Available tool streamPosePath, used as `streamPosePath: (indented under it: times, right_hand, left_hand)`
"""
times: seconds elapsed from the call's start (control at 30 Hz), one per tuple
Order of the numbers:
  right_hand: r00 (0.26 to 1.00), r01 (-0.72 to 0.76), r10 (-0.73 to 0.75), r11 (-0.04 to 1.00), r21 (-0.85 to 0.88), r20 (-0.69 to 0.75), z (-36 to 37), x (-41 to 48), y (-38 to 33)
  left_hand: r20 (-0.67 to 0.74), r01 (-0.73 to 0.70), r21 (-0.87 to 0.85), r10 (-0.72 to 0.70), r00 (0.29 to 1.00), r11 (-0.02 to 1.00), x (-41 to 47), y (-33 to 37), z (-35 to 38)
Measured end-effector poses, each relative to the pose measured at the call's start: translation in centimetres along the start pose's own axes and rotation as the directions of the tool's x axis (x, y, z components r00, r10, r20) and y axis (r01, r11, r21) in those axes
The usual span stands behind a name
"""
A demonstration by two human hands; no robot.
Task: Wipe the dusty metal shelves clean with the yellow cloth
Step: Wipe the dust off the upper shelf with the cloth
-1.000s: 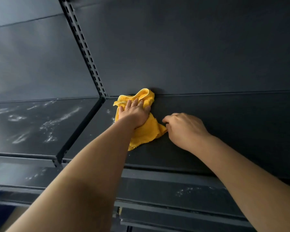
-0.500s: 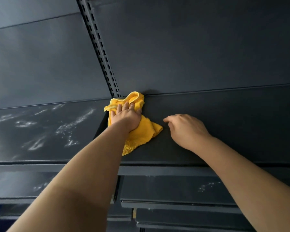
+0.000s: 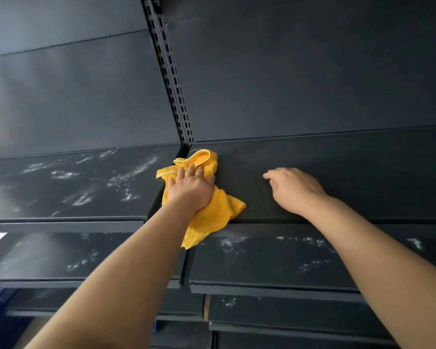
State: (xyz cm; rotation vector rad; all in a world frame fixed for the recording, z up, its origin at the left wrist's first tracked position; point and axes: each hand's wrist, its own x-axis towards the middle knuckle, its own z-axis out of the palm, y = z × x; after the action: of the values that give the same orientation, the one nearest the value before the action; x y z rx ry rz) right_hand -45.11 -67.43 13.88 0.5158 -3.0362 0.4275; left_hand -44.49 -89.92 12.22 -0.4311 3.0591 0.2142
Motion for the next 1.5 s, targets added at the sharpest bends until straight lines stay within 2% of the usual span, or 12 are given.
streamPosePath:
  times: [0.17,0.33,0.7,1.0,1.13,1.23,1.5]
  right_hand:
    - [0.998,-0.007,0.008,1.0,0.008,-0.062,-1.3,-2.7,4.0]
    - [0.996,-0.024,0.025,1.0,0.005,-0.089,-2.9,-5.4,8.5]
    - [0.972,-0.191,0.178,0.979,-0.076,-0.153,-6.1,-11.0,18.7]
    - [0.974,-0.183,0.181,0.983,0.001,-0.136,-6.8,-14.2,22.6]
    - [0.97,-0.186,0.184,0.983,0.004,-0.162,-7.1,-14.0,21.6]
    - [0.968,-0.184,0.184,0.983,0.015,-0.171,-7.1,-13.3,19.7]
    - [0.985,-0.059,0.066,0.997,0.05,-0.16,-5.5,-10.3,11.9]
  left_hand:
    - [0.013,0.091,-0.012,-0.091,0.996,0.996,-2.2,3.3,0.1]
    - [0.023,0.077,-0.009,-0.077,0.997,0.997,-4.1,8.7,0.6]
    - [0.064,-0.106,-0.01,0.106,0.992,0.994,-6.0,21.8,2.2]
    - [0.114,-0.327,0.001,0.325,0.939,0.945,-7.8,30.0,3.4]
    - [0.102,-0.46,-0.029,0.46,0.882,0.888,-8.7,29.5,3.5]
    - [0.094,-0.503,-0.066,0.507,0.857,0.862,-9.0,27.4,3.3]
    - [0.064,-0.295,-0.016,0.295,0.953,0.955,-8.0,17.5,2.0]
